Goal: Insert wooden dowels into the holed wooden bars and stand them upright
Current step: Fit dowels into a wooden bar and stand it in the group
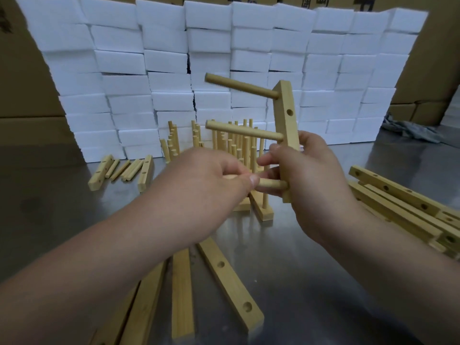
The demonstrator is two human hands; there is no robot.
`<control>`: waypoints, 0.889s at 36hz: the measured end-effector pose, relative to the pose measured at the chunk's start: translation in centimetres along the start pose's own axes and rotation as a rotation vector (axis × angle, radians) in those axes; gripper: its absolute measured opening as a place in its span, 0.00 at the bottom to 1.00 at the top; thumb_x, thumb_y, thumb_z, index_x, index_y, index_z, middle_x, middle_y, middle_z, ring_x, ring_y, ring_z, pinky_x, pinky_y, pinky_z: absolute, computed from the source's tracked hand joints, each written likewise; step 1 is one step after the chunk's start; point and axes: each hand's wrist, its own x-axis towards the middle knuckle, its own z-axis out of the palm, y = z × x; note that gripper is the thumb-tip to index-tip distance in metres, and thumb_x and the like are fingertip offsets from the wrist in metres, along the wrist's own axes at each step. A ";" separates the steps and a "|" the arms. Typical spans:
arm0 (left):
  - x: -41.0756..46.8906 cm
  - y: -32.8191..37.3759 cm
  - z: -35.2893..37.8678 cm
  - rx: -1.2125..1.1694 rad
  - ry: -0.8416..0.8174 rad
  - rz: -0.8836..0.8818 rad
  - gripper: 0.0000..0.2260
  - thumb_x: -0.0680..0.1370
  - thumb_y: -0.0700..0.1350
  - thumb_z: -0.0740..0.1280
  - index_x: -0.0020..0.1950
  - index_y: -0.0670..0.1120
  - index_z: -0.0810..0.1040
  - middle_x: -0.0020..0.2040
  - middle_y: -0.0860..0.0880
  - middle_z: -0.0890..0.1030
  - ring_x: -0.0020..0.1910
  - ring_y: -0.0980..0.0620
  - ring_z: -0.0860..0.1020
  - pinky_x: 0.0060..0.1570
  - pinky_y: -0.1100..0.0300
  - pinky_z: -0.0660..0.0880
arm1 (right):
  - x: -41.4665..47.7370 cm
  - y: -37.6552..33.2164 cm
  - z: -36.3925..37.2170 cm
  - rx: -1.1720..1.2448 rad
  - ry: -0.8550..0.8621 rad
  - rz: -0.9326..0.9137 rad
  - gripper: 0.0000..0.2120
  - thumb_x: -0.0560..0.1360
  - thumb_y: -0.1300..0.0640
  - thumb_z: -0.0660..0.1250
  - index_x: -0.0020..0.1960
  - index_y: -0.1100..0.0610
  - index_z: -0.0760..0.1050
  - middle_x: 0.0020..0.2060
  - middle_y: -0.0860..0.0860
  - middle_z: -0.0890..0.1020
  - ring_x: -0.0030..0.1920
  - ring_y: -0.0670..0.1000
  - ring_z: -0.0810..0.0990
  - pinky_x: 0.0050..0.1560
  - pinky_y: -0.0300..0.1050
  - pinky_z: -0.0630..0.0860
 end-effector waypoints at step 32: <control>-0.4 -1.5 2.6 0.405 -0.103 0.144 0.17 0.69 0.63 0.48 0.45 0.58 0.72 0.41 0.58 0.74 0.39 0.61 0.71 0.37 0.63 0.70 | 6.0 5.1 -6.3 -0.892 0.093 0.604 0.14 0.76 0.61 0.62 0.32 0.63 0.70 0.13 0.54 0.72 0.15 0.51 0.72 0.18 0.37 0.71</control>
